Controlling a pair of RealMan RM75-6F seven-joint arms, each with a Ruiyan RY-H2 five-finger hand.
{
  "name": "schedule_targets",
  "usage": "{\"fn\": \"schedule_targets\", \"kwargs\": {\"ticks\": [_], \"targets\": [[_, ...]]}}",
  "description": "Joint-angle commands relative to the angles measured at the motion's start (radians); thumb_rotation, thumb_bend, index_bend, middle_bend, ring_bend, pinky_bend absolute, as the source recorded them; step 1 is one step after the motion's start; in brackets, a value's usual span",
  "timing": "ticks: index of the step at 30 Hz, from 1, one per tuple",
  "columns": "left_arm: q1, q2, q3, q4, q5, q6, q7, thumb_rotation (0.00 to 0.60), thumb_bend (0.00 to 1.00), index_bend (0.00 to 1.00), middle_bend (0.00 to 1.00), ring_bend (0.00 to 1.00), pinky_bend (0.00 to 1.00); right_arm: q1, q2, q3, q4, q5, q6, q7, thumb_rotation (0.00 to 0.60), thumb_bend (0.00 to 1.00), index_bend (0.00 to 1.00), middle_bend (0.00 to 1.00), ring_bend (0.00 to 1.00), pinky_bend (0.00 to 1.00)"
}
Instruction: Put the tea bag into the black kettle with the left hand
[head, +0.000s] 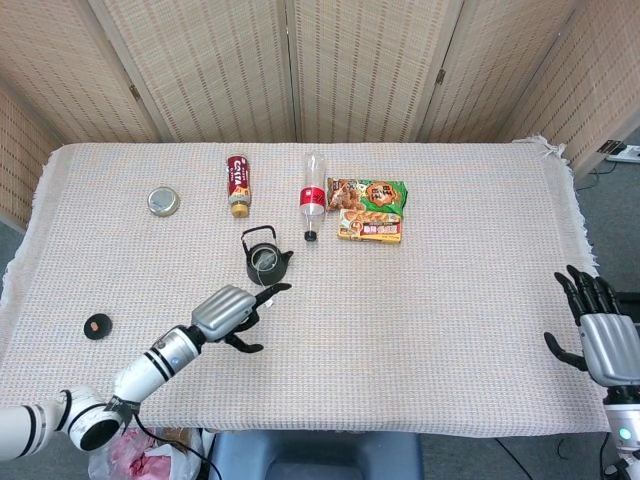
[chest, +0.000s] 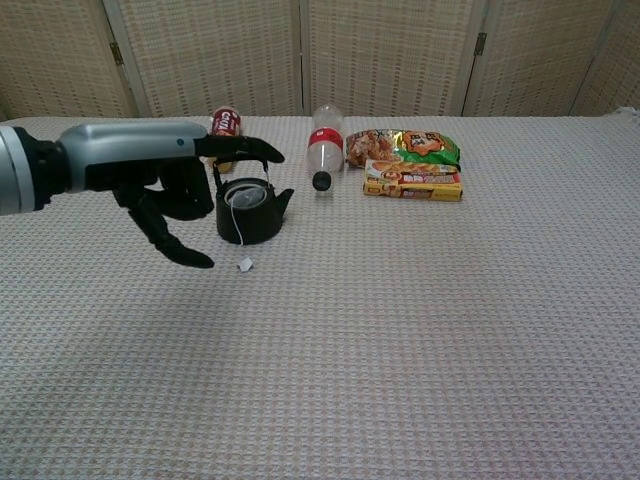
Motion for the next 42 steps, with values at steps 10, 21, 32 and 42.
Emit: {"fn": "schedule_targets", "kwargs": {"ticks": [10,21,32,42], "targets": [[-0.093,0.079,-0.038,-0.003,-0.130,-0.268,-0.068,0.600,0.70,0.00,1.00,1.00,1.00,0.000,-0.005,-0.005,-0.008,-0.014,0.002,-0.016,0.600,0.23,0.00,0.00,0.00,0.00],[-0.249,0.050,-0.078,0.133,-0.325,-0.461,-0.019,0.600,0.85,0.00,1.00,1.00,1.00,0.006,-0.005,0.001,-0.004,0.003,-0.014,-0.016,0.600,0.23,0.00,0.00,0.00,0.00],[-0.371,-0.018,0.013,0.282,-0.518,-0.536,0.055,0.600,0.85,0.00,1.00,1.00,1.00,0.012,-0.004,0.007,0.002,0.023,-0.031,-0.014,0.600,0.23,0.00,0.00,0.00,0.00],[-0.424,-0.042,0.086,0.330,-0.616,-0.528,0.089,0.600,0.85,0.00,1.00,1.00,1.00,0.014,-0.006,0.009,0.001,0.030,-0.036,-0.020,0.600,0.23,0.00,0.00,0.00,0.00]]}}
